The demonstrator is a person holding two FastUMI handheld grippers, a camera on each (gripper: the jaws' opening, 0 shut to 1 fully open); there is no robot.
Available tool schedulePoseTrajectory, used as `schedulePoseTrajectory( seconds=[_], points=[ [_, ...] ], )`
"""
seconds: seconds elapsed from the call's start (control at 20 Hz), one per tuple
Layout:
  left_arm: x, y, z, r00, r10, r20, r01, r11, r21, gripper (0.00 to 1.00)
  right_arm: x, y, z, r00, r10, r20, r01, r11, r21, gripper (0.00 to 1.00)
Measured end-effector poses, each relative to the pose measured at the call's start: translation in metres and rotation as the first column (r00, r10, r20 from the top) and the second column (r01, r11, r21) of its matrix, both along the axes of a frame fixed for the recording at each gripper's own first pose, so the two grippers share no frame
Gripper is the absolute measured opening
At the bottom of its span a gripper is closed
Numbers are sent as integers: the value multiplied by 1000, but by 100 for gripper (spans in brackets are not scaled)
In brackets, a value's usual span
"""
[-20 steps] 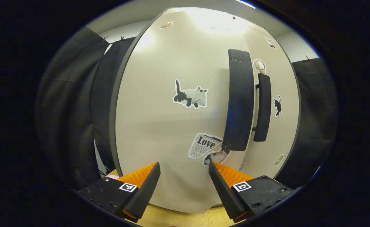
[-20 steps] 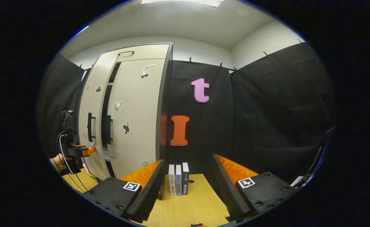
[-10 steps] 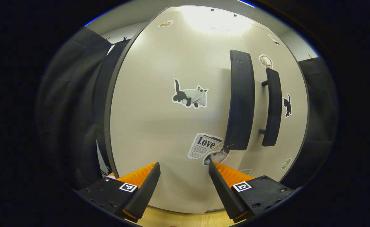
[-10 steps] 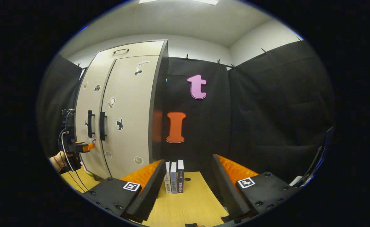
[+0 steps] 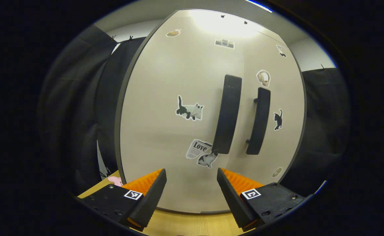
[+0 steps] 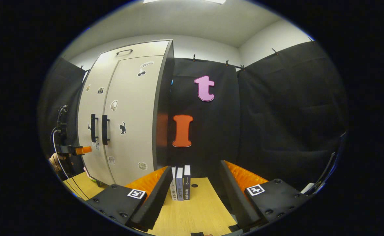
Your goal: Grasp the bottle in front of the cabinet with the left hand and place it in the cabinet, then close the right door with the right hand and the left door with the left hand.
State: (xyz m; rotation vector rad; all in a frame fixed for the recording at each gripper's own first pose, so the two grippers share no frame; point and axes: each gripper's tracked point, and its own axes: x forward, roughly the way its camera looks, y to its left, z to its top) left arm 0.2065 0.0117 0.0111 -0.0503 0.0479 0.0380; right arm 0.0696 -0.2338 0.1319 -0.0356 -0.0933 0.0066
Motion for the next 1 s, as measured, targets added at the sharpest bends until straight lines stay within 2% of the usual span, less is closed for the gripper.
schedulePoseTrajectory(
  seconds=[0.1,0.15,0.2,0.35,0.4,0.7,0.75,0.8,1.0],
  points=[
    [-22,3,19,1000,-3,9,3,1000,5,95,2,6,0,1000,14,3,-14,1000,3,87],
    [-33,7,28,1000,3,11,-3,1000,15,95,4,9,1,1000,23,3,-23,1000,3,96],
    [-42,10,37,1000,10,11,-10,1000,23,94,5,12,0,999,33,1,-33,999,1,87],
    [-67,11,59,1000,1,16,-1,1000,13,94,9,23,1,998,61,1,-61,998,-1,87],
    [-74,11,65,1000,-4,21,4,1000,6,95,10,27,2,997,73,1,-73,997,-1,96],
    [-116,18,112,999,8,50,-7,1000,-23,95,14,56,11,989,148,5,-148,989,-17,95],
    [-121,18,118,999,3,52,-2,1000,-28,95,14,61,13,987,162,7,-161,987,-16,87],
    [-127,19,124,998,1,55,0,1000,-28,94,13,65,15,985,172,10,-172,985,-15,87],
    [-147,27,143,996,39,84,-41,999,23,94,12,71,20,981,191,21,-191,981,-23,87]
  ],
)
